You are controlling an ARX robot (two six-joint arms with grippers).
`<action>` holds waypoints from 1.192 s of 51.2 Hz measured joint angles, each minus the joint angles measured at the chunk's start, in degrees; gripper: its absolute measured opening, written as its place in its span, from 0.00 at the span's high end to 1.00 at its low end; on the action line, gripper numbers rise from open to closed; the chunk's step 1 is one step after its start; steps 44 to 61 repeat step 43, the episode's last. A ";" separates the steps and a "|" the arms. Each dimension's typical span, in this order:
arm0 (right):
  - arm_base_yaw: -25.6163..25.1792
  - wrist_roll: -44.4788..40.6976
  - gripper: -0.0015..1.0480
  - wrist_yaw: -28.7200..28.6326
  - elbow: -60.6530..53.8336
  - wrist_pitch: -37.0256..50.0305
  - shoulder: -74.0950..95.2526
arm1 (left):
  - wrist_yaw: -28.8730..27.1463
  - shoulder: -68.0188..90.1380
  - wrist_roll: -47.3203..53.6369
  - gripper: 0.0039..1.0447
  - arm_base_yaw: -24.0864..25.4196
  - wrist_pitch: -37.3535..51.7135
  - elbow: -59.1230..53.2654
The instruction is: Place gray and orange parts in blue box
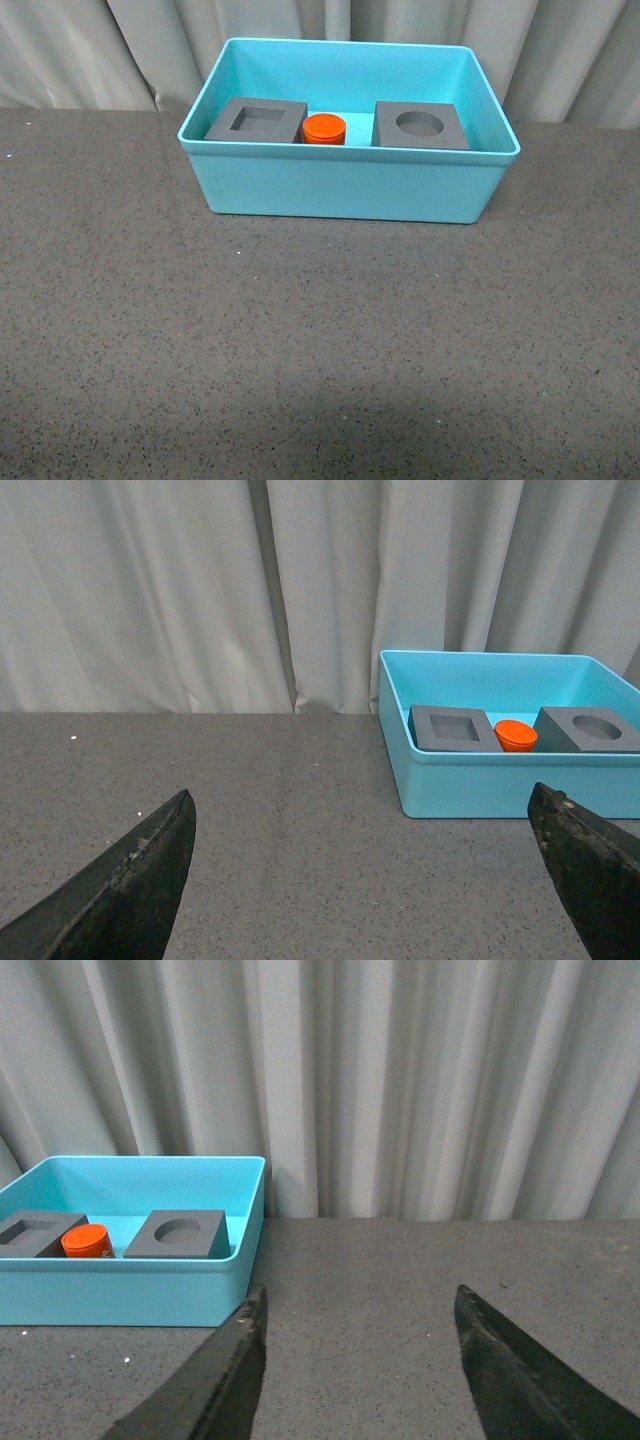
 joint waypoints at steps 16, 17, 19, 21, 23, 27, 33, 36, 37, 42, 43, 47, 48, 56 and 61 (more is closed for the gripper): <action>0.00 0.07 0.09 0.02 0.00 0.00 0.00 | 0.00 0.00 0.00 0.06 0.00 0.00 0.00; 0.00 0.07 0.09 0.00 0.00 0.00 0.00 | 0.00 0.00 0.00 0.06 0.00 0.00 0.00; 0.00 0.09 0.09 0.02 0.00 0.00 0.00 | 0.00 0.00 0.00 0.06 0.00 0.00 0.00; 0.00 0.07 0.09 0.02 0.00 0.00 0.00 | -0.02 0.00 0.00 0.06 0.00 0.00 0.00; 0.00 0.07 0.09 0.00 0.00 0.00 0.00 | -0.02 0.00 0.00 0.06 0.00 0.00 0.00; 0.00 0.07 0.09 0.02 0.00 0.00 0.00 | 0.00 0.00 0.00 0.06 0.00 0.00 0.00; 0.00 0.07 0.09 0.00 0.00 0.00 0.00 | -0.02 0.00 0.00 0.06 0.00 0.00 0.00; 0.00 0.07 0.09 0.00 0.00 0.00 0.00 | 0.00 0.00 0.00 0.06 0.00 0.00 0.00; 0.00 0.07 0.09 0.00 0.00 0.00 0.00 | -0.02 0.00 0.00 0.06 0.00 0.00 0.00; 0.00 0.07 0.09 0.02 0.00 0.00 0.00 | -0.02 0.00 0.00 0.06 0.00 0.00 0.00; 0.00 0.07 0.09 0.02 0.00 0.00 0.00 | 0.00 0.00 0.00 0.06 0.00 0.00 0.00; 0.00 0.07 0.09 0.02 0.00 0.00 0.00 | 0.00 0.00 0.00 0.06 0.00 0.00 0.00; 0.00 0.07 0.09 0.02 0.00 0.00 0.00 | 0.00 0.00 0.00 0.06 0.00 0.00 0.00; 0.00 0.07 0.09 0.02 0.00 0.00 0.00 | 0.00 0.00 0.00 0.06 0.00 0.00 0.00; 0.00 0.07 0.09 0.02 0.00 0.00 0.00 | 0.00 0.00 0.00 0.06 0.00 0.00 0.00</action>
